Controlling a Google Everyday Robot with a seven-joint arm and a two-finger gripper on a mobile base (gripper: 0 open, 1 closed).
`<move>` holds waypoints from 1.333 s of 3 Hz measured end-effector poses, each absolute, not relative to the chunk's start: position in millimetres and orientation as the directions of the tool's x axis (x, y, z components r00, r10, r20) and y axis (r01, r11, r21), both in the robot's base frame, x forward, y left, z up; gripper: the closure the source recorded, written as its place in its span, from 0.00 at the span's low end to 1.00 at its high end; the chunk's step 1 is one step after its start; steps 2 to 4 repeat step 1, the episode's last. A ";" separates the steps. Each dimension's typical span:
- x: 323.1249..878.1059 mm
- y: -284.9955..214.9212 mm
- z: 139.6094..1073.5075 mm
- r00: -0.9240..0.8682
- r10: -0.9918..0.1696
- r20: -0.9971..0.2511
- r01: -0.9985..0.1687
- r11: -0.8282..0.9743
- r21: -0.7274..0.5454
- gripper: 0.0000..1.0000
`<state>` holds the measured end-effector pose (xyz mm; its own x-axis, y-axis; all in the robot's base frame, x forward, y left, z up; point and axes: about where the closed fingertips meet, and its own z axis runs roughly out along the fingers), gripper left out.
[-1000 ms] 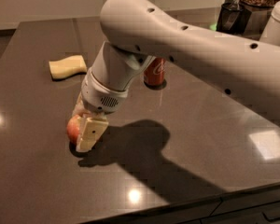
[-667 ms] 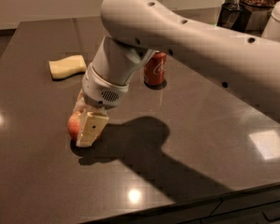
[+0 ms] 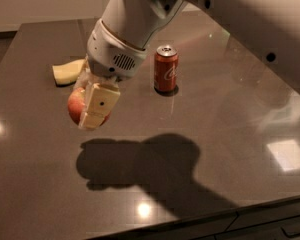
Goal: Pick apple
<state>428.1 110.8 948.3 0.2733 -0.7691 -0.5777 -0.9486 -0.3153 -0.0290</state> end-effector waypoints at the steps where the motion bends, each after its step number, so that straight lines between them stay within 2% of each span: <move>1: 427.7 110.6 950.3 0.275 -0.768 -0.579 -0.948 -0.316 -0.031 1.00; 4: 427.7 110.6 950.3 0.275 -0.768 -0.579 -0.948 -0.316 -0.031 1.00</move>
Offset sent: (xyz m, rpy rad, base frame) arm 0.0000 0.0000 0.0000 0.0000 0.0000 0.0000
